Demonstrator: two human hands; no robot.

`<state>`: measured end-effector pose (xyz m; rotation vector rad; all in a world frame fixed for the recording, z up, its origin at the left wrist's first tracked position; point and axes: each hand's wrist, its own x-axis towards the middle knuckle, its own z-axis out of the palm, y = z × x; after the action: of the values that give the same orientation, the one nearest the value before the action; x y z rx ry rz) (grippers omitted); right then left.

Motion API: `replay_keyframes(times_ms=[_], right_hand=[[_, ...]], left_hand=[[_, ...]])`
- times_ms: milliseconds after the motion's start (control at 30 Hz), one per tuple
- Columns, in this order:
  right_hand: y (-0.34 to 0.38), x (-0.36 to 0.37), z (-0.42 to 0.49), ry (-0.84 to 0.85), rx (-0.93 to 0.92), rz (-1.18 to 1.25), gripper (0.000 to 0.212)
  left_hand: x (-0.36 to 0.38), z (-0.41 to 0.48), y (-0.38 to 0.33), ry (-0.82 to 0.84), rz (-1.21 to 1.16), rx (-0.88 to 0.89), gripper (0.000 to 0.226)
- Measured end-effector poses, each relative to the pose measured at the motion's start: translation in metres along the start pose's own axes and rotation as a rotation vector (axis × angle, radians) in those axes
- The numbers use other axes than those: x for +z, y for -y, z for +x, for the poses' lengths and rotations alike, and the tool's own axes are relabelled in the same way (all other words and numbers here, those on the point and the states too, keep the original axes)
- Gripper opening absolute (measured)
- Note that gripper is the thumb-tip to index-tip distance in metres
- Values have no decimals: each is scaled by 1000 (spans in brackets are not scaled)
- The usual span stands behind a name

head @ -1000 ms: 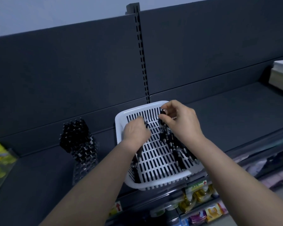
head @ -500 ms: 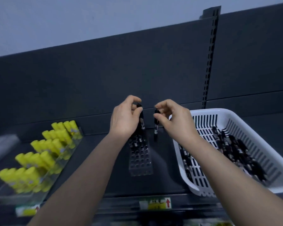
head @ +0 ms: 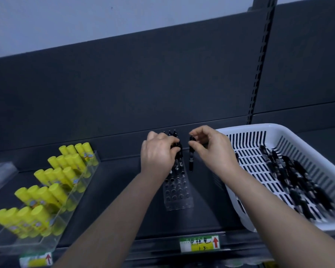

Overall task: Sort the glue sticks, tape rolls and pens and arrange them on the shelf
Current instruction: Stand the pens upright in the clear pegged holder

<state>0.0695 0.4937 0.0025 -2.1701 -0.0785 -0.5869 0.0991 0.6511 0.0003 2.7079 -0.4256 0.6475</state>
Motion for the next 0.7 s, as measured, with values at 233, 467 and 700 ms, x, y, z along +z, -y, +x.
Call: replay_keyframes(times_ms=[233,467,700], right_hand=[[3,4,2,-5,-1,2,16],[8,8,3,-4,-17,17,16],[10,15,1,32,-37,-14,16]], left_hand=[[0,-8,6,-80,15,75,24],[-9,-8,8,-62,58,10,19],[-16,-11,5,26,36,-54,18]])
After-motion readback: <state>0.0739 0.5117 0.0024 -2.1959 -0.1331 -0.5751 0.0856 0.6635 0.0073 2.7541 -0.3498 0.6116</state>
